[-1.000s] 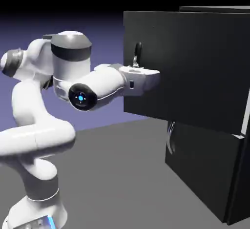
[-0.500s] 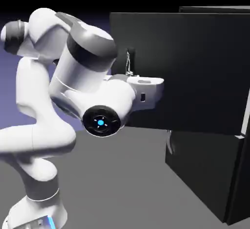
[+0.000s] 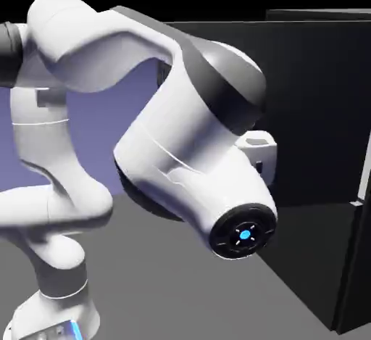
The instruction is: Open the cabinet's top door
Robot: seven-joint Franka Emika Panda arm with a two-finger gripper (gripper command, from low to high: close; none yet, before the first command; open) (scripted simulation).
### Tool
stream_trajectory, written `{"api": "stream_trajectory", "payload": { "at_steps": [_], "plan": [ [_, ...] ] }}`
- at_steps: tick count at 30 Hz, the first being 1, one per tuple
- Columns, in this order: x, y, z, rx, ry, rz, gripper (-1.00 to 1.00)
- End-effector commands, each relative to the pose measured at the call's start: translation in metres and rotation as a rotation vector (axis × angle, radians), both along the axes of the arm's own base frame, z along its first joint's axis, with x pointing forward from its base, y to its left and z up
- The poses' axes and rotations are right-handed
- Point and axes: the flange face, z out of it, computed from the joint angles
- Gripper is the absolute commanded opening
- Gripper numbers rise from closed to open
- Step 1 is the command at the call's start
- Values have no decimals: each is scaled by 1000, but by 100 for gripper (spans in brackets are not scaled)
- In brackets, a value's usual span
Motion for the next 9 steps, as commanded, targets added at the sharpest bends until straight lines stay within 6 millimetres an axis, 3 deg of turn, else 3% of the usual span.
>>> {"api": "stream_trajectory", "payload": {
  "at_steps": [1,8,9],
  "plan": [
    [2,-8,0,0,0,20,-100],
    [16,-56,0,0,0,156,-100],
    [16,-56,0,0,0,156,100]
  ]
}}
